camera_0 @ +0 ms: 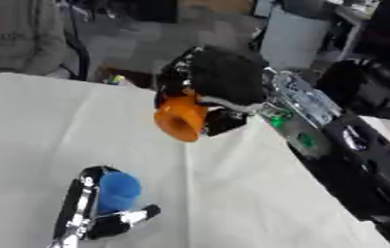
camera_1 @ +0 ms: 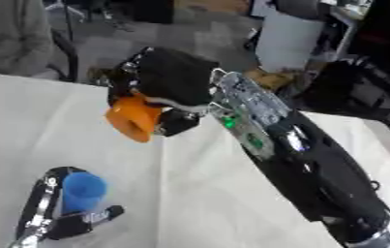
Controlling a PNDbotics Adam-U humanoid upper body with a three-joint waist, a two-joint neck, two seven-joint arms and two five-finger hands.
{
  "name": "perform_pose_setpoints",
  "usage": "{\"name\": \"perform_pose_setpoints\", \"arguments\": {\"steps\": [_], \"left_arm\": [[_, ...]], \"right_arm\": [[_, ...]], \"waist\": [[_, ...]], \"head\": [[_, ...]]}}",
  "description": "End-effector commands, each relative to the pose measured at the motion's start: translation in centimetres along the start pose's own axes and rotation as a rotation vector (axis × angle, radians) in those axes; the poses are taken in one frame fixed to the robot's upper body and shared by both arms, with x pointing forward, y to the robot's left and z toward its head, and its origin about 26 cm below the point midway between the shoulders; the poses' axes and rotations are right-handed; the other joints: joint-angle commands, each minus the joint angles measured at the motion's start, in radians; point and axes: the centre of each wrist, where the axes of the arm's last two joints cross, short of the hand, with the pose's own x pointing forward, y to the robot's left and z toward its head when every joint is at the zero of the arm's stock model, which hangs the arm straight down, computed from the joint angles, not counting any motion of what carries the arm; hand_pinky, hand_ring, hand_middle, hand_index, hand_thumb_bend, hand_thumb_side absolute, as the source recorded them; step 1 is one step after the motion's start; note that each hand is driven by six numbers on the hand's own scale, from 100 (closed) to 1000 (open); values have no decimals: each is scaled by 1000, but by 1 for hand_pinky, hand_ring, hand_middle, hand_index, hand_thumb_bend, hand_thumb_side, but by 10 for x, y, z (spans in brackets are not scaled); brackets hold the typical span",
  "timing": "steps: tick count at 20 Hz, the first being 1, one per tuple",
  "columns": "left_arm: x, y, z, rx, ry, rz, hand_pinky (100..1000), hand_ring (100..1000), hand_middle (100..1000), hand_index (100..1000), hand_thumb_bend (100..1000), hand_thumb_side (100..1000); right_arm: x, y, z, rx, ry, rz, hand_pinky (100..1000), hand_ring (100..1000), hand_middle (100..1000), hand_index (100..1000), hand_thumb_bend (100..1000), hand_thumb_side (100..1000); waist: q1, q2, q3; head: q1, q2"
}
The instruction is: Pour the contents of one cup into another cup.
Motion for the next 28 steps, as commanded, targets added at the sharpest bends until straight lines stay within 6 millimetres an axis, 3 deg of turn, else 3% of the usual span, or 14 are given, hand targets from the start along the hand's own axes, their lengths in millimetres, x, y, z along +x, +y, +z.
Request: {"name": "perform_pose_setpoints", "arguments": {"steps": [1,5,8,12,14,17,18,19,20,24,28], "left_arm": [[6,16,-5,35,-63,-57,666,550,536,751,1000,430],[6,22,4,25,-60,-80,680,568,564,773,1000,464],[6,27,12,54,-41,-66,680,563,563,769,1000,481],[14,35,18,139,-20,3,674,540,539,748,1000,520],[21,39,18,193,-18,54,651,486,475,695,1000,531],[32,47,15,257,-29,118,648,483,471,687,1000,549],[35,50,14,266,-32,132,649,486,474,689,1000,554],[38,52,13,273,-35,147,652,496,485,696,1000,574],[40,53,12,278,-35,159,652,497,489,698,1000,582],[45,57,7,290,-28,183,657,505,503,705,1000,619],[46,57,5,286,-23,187,658,505,504,706,1000,640]], "right_arm": [[-4,-22,14,-98,61,-63,284,283,374,572,200,100],[-5,-26,40,-196,186,-218,253,263,343,557,141,100],[-10,-18,65,-257,324,-345,235,250,324,546,100,100],[-21,12,100,-308,546,-528,213,233,300,528,100,100],[-24,35,114,-327,660,-627,208,229,288,519,100,100],[-24,73,131,-335,809,-757,215,232,284,514,100,100],[-22,84,133,-329,841,-790,217,233,284,514,100,100],[-18,95,134,-320,861,-823,229,240,282,513,227,100],[-14,104,134,-309,869,-851,230,240,284,513,100,100],[5,130,122,-239,820,-930,254,256,291,518,100,100],[24,145,109,-162,737,-975,287,285,304,527,216,100]], "waist": [[14,-9,-4],[28,-5,-8],[43,-3,-8],[69,1,4],[82,2,11],[97,4,19],[100,4,19],[102,5,20],[104,5,19],[103,6,17],[99,7,15]], "head": [[3,-5],[6,-6],[10,-6],[7,-12],[3,-14],[-3,-15],[-3,-15],[-4,-16],[-5,-16],[-10,-11],[-12,-8]]}}
